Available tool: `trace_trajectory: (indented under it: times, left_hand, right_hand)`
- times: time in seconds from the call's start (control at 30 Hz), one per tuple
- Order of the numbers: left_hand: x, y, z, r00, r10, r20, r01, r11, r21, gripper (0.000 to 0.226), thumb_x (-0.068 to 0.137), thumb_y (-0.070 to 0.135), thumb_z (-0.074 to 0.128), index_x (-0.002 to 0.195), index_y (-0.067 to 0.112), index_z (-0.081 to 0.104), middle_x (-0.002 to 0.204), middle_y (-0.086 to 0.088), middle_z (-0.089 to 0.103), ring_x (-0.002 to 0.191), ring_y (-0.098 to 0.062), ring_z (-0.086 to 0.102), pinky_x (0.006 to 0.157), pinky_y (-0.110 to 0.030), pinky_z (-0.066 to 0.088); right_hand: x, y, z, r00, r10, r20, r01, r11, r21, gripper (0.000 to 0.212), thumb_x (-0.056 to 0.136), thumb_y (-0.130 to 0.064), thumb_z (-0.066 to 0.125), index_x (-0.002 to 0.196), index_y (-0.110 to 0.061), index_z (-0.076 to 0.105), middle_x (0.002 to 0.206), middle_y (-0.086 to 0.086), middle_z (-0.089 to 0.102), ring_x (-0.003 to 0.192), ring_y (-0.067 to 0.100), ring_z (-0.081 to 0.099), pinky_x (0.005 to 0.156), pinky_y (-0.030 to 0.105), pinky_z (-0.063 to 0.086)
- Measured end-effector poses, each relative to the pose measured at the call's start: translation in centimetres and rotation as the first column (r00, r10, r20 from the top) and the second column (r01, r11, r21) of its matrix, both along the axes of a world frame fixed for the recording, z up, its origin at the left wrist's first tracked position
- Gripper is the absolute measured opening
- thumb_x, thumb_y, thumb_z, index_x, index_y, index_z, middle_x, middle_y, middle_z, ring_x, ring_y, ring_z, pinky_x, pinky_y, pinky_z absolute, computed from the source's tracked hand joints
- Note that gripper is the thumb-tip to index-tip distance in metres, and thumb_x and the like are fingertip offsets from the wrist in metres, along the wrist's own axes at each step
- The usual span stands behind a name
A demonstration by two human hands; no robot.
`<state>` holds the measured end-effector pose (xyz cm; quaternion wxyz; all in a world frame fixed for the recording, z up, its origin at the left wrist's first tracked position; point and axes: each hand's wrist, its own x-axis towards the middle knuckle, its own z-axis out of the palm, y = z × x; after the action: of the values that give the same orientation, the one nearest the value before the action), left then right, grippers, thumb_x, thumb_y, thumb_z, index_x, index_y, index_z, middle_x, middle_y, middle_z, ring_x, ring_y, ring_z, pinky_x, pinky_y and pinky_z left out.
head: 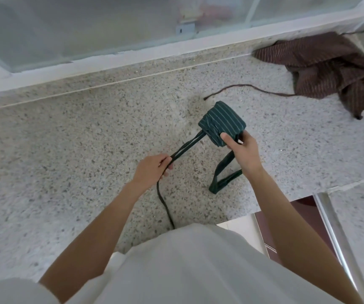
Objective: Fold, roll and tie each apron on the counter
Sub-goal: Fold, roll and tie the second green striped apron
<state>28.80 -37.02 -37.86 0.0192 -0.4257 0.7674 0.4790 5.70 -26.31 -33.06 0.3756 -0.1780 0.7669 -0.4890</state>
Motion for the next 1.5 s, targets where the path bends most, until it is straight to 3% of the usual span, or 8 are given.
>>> trace_trajectory:
  times: [0.27, 0.43, 0.53, 0.67, 0.77, 0.97, 1.2, 1.5]
  left_hand:
    - [1.3, 0.2, 1.6, 0.970, 0.182, -0.162, -0.210, 0.962, -0.173, 0.019, 0.095, 0.021, 0.051, 0.109, 0.017, 0.065, 0.083, 0.005, 0.067, 0.067, -0.013, 0.062, 0.061, -0.023, 0.049]
    - [1.0, 1.7, 3.8, 0.954, -0.300, 0.029, 0.288, 0.878, -0.381, 0.023, 0.098, 0.030, 0.045, 0.098, 0.016, 0.063, 0.082, 0.001, 0.065, 0.069, -0.017, 0.059, 0.064, -0.037, 0.049]
    - [-0.3, 1.9, 5.3, 0.907, -0.394, 0.150, 0.409, 0.733, -0.544, 0.030, 0.099, 0.034, 0.041, 0.104, 0.014, 0.063, 0.091, 0.000, 0.065, 0.077, -0.016, 0.061, 0.066, -0.031, 0.050]
    - [-0.8, -1.0, 8.1, 0.908, -0.406, 0.105, 0.371, 0.661, -0.652, 0.025, 0.096, 0.032, 0.048, 0.109, 0.021, 0.065, 0.099, 0.004, 0.067, 0.089, -0.012, 0.062, 0.083, -0.026, 0.047]
    - [-1.0, -2.8, 9.6, 0.914, -0.405, 0.006, 0.330, 0.737, -0.590, 0.022, 0.091, 0.035, 0.055, 0.103, 0.025, 0.070, 0.096, 0.010, 0.068, 0.081, -0.005, 0.058, 0.081, -0.024, 0.042]
    - [-0.7, -2.1, 6.7, 0.968, -0.165, -0.190, 0.107, 0.953, -0.284, 0.020, 0.089, 0.012, 0.059, 0.106, 0.010, 0.070, 0.101, -0.007, 0.070, 0.089, -0.020, 0.064, 0.083, -0.040, 0.050]
    - [-0.9, 0.7, 4.5, 0.945, -0.071, -0.320, 0.057, 0.997, -0.052, 0.021, 0.092, 0.008, 0.056, 0.108, 0.009, 0.069, 0.119, -0.008, 0.059, 0.111, -0.020, 0.055, 0.098, -0.030, 0.041]
    - [-1.1, 3.0, 5.9, 0.879, 0.069, -0.473, 0.020, 0.983, 0.181, 0.019, 0.096, 0.013, 0.048, 0.106, 0.012, 0.064, 0.101, 0.013, 0.066, 0.097, 0.006, 0.060, 0.087, -0.010, 0.041]
  right_hand:
    - [1.4, 0.8, 2.1, 0.999, -0.017, 0.030, 0.020, 0.995, -0.098, 0.040, 0.086, -0.032, 0.066, 0.121, -0.017, 0.055, 0.110, -0.006, 0.063, 0.100, 0.008, 0.060, 0.086, 0.023, 0.048]
    - [2.0, -0.2, 2.5, 0.931, -0.006, -0.366, 0.010, 1.000, 0.007, 0.041, 0.085, -0.035, 0.066, 0.115, -0.010, 0.055, 0.102, -0.002, 0.061, 0.086, 0.010, 0.056, 0.072, 0.020, 0.042]
    - [2.0, -0.2, 1.6, 0.536, 0.327, -0.778, -0.143, 0.944, 0.298, 0.040, 0.085, -0.030, 0.065, 0.116, -0.008, 0.053, 0.107, 0.010, 0.058, 0.084, 0.024, 0.056, 0.079, 0.035, 0.044]
    - [1.3, 0.8, 0.6, 0.024, 0.682, -0.731, -0.526, 0.631, 0.571, 0.051, 0.075, -0.008, 0.072, 0.122, -0.017, 0.055, 0.117, 0.007, 0.057, 0.094, 0.027, 0.061, 0.093, 0.044, 0.039]
    - [1.3, 1.8, 1.3, 0.165, 0.814, -0.557, -0.850, 0.403, 0.338, 0.045, 0.077, -0.012, 0.074, 0.118, -0.021, 0.058, 0.112, -0.005, 0.059, 0.099, 0.011, 0.057, 0.092, 0.037, 0.044]
    - [3.0, 2.3, 6.3, 0.741, 0.671, -0.013, -0.647, 0.709, -0.279, 0.045, 0.080, -0.015, 0.068, 0.122, -0.023, 0.051, 0.110, -0.017, 0.066, 0.109, 0.004, 0.058, 0.090, 0.017, 0.044]
    - [3.6, 1.6, 5.2, 0.867, 0.477, 0.144, -0.409, 0.846, -0.343, 0.072, 0.065, -0.056, 0.076, 0.122, -0.020, 0.052, 0.117, -0.006, 0.064, 0.116, 0.017, 0.056, 0.097, 0.029, 0.044]
    - [3.4, 1.0, 5.8, 0.898, 0.418, 0.135, -0.338, 0.853, -0.397, 0.042, 0.085, -0.018, 0.064, 0.124, -0.015, 0.050, 0.113, -0.005, 0.064, 0.111, 0.011, 0.058, 0.091, 0.026, 0.045]
